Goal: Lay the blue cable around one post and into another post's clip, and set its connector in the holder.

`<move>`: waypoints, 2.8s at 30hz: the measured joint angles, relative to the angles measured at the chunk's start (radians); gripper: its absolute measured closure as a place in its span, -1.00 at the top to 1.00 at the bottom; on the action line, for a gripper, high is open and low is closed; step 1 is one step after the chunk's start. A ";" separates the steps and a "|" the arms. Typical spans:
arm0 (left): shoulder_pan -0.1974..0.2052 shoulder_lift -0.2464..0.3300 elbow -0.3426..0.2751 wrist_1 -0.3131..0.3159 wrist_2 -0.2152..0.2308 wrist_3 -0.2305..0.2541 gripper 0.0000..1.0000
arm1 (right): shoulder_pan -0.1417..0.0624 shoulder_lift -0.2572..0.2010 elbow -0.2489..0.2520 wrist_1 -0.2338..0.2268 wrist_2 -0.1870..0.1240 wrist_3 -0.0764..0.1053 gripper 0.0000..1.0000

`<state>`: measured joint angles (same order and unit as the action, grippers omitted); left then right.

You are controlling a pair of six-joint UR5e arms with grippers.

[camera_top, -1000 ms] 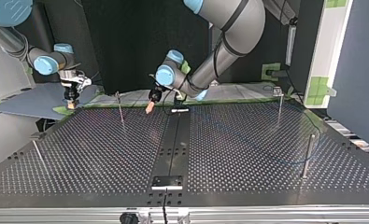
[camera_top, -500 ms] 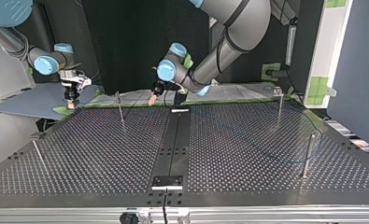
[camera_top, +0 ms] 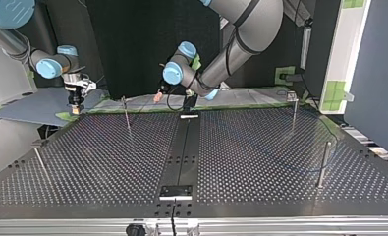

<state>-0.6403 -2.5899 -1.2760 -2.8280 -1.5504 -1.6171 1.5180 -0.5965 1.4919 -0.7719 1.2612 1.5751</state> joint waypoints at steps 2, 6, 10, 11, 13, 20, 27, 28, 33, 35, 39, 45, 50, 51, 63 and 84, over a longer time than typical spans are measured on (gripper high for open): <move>-0.001 0.000 0.000 -0.002 0.000 0.000 1.00 | 0.000 0.000 0.000 -0.001 -0.004 0.003 -1.00; -0.001 0.000 0.000 -0.004 -0.002 0.000 1.00 | 0.000 0.001 0.000 -0.001 -0.007 0.005 -1.00; 0.001 0.001 0.000 -0.007 -0.013 0.000 1.00 | 0.000 0.002 0.000 -0.001 -0.007 0.006 -1.00; 0.002 0.001 0.000 -0.008 -0.016 0.000 1.00 | 0.000 0.002 0.000 -0.001 -0.006 0.006 -1.00; 0.003 0.000 0.000 -0.009 -0.020 0.001 1.00 | 0.000 0.003 0.000 -0.001 -0.007 0.007 -1.00; 0.009 0.000 0.000 -0.026 -0.059 0.015 1.00 | 0.000 0.005 0.000 -0.002 -0.007 0.007 -1.00; 0.022 0.003 0.000 -0.048 -0.122 0.026 1.00 | 0.000 0.007 0.000 -0.004 -0.007 0.007 -1.00; 0.024 0.004 0.000 -0.049 -0.133 0.026 1.00 | 0.000 0.007 0.000 -0.004 -0.007 0.007 -1.00; 0.034 0.023 0.000 -0.055 -0.175 0.026 1.00 | 0.000 0.009 0.000 -0.006 -0.008 0.007 -1.00; 0.038 0.035 0.000 -0.058 -0.192 0.027 1.00 | 0.000 0.009 0.000 -0.005 -0.008 0.007 -1.00; 0.042 0.047 -0.001 -0.060 -0.206 0.035 1.00 | 0.000 0.010 0.000 -0.004 -0.008 0.007 -1.00; 0.040 0.050 -0.010 -0.059 -0.205 0.061 1.00 | 0.000 0.011 0.000 -0.006 -0.008 0.007 -1.00; 0.032 0.050 -0.013 -0.056 -0.199 0.070 1.00 | 0.000 0.013 0.000 -0.007 -0.009 0.008 -1.00; 0.031 0.051 -0.014 -0.055 -0.197 0.071 1.00 | 0.000 0.013 0.000 -0.007 -0.009 0.008 -1.00; 0.016 0.051 -0.016 -0.010 -0.181 0.073 1.00 | -0.001 0.016 0.000 -0.017 -0.018 0.016 -1.00; 0.015 0.156 -0.116 0.117 -0.190 0.037 1.00 | 0.002 0.021 0.000 -0.017 -0.019 0.017 -1.00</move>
<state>-0.6253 -2.4335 -1.3919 -2.7109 -1.7402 -1.5806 1.5202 -0.5753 1.4919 -0.7886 1.2426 1.5918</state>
